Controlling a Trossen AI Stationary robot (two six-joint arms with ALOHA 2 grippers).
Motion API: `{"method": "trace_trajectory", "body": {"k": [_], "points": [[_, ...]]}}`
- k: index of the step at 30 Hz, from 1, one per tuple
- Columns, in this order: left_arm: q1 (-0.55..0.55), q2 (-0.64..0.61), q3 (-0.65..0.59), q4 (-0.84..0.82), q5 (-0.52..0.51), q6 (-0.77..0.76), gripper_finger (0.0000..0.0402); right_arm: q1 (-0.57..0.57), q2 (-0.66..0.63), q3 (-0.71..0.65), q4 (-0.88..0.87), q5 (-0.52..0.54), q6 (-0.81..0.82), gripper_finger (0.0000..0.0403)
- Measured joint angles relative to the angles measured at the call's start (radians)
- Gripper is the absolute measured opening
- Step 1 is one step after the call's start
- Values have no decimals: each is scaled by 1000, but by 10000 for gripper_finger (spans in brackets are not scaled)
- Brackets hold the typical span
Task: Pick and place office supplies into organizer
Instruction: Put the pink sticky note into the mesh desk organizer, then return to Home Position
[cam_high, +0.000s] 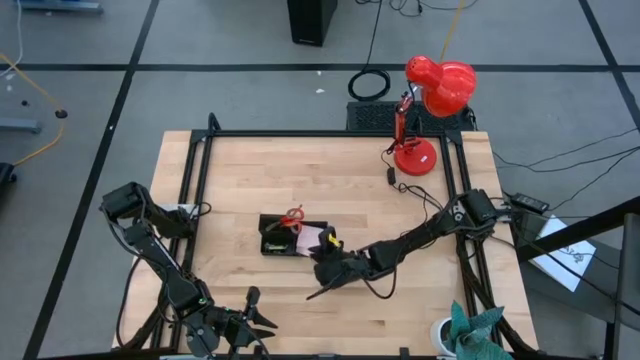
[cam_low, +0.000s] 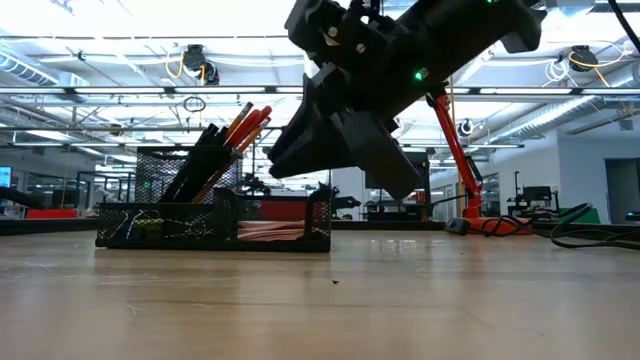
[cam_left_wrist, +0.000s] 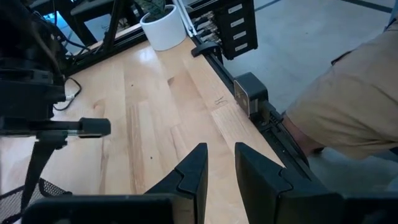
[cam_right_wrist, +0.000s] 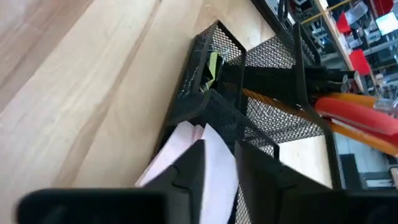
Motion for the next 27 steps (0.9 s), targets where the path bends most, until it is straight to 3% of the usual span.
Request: {"method": "trace_trajectory", "body": {"k": [2,5,8,14,18,22,27], "points": [[0,0,0,0,-2,8,88,2,0,0,0,-21,27,52],[-9,0,0,0,-42,54,88,3,-13,0,2,-138,85,9],[-21,-4,0,-15,-122,104,88,0,-46,2,14,-258,145,12],[41,-109,0,-154,-158,109,88,-43,-143,2,37,-384,171,3],[145,-192,0,-237,-51,171,87,-87,-198,3,80,-499,151,1],[233,-253,0,-284,52,315,64,-131,-262,3,76,-523,146,1],[293,-399,0,-375,49,390,7,-191,-378,3,-38,-548,150,1]]}}
